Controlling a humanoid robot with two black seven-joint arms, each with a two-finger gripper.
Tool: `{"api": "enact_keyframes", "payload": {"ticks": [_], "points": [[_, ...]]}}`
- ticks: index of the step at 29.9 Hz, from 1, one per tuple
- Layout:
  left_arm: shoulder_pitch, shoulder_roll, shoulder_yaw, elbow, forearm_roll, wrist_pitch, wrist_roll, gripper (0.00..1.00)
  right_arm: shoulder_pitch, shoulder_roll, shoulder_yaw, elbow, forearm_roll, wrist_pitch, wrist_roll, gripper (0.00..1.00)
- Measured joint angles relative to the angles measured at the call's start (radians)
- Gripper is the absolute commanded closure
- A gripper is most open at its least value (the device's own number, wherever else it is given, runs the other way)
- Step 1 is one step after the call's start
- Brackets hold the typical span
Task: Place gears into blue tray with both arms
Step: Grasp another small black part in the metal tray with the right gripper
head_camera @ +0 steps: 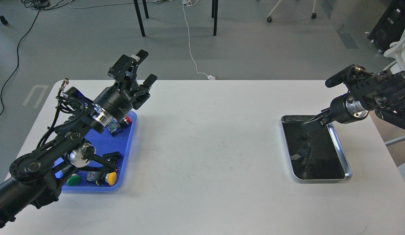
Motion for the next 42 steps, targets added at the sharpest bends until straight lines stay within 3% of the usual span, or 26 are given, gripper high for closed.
{"api": "enact_keyframes", "payload": {"ticks": [4,8,14,26,30,42], "points": [[0.001,0.001,-0.003,0.0,0.0,-0.002,0.0,0.02,-0.024,0.036,-0.03,-0.028,0.002,-0.002,0.0,0.08],[0.002,0.0,-0.004,0.001,0.0,-0.003,0.0,0.02,-0.051,0.042,-0.033,-0.036,0.003,-0.004,0.0,0.2],[0.002,-0.003,-0.014,0.002,-0.001,-0.006,-0.001,0.02,-0.067,0.053,-0.033,-0.056,0.006,-0.005,0.0,0.3],[0.002,-0.003,-0.016,0.003,0.0,-0.011,-0.001,0.02,-0.108,0.1,-0.029,-0.111,0.013,-0.013,0.0,0.35],[0.002,-0.004,-0.016,0.003,0.0,-0.011,-0.002,0.02,-0.115,0.107,-0.029,-0.124,0.014,-0.013,0.0,0.52],[0.009,-0.003,-0.017,0.006,0.0,-0.012,-0.006,0.02,-0.134,0.124,-0.025,-0.156,0.014,-0.013,0.0,0.52]]}}
